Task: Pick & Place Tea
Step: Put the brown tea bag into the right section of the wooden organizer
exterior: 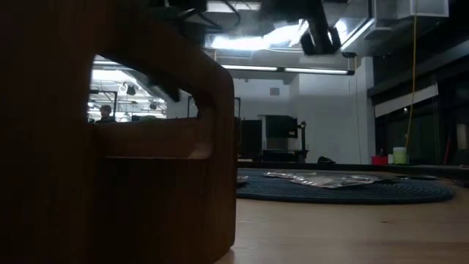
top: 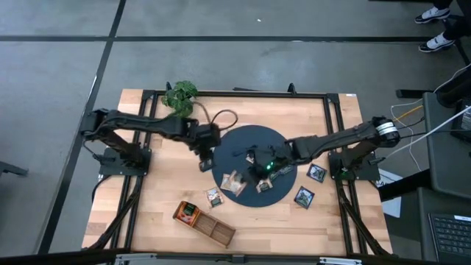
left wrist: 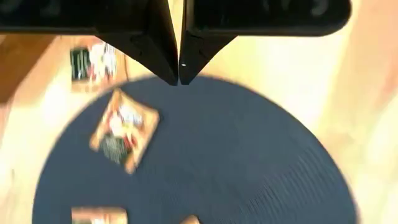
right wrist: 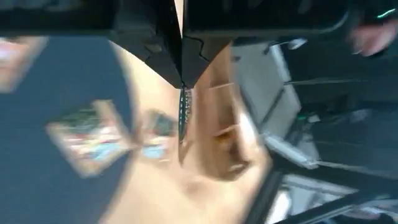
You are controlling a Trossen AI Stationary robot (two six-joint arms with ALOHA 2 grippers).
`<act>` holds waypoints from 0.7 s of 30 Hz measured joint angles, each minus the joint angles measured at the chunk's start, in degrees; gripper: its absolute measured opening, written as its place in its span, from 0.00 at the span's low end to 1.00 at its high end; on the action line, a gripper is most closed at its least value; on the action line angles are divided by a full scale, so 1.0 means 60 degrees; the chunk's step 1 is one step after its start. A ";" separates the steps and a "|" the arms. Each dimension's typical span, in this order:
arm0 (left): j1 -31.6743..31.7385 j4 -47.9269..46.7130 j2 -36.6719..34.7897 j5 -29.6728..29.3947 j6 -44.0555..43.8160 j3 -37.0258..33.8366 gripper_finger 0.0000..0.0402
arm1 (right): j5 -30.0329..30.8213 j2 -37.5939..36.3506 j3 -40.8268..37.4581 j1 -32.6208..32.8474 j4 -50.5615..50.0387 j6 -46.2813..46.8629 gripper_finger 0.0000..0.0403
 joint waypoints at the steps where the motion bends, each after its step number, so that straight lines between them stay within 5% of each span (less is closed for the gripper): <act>1: -0.0087 0.0199 -0.0205 0.0050 -0.0119 -0.0383 0.03 | 0.0033 0.0080 0.0148 0.0175 -0.0035 0.0154 0.00; 9: -0.0824 0.2129 -0.1977 0.0808 -0.1431 -0.2527 0.03 | 0.0018 0.1863 0.2077 0.1231 -0.0049 0.0850 0.00; 21: -0.1990 0.2105 -0.3304 0.0727 -0.2412 -0.3133 0.02 | -0.0301 0.4538 0.4609 0.2062 -0.0984 0.0836 0.00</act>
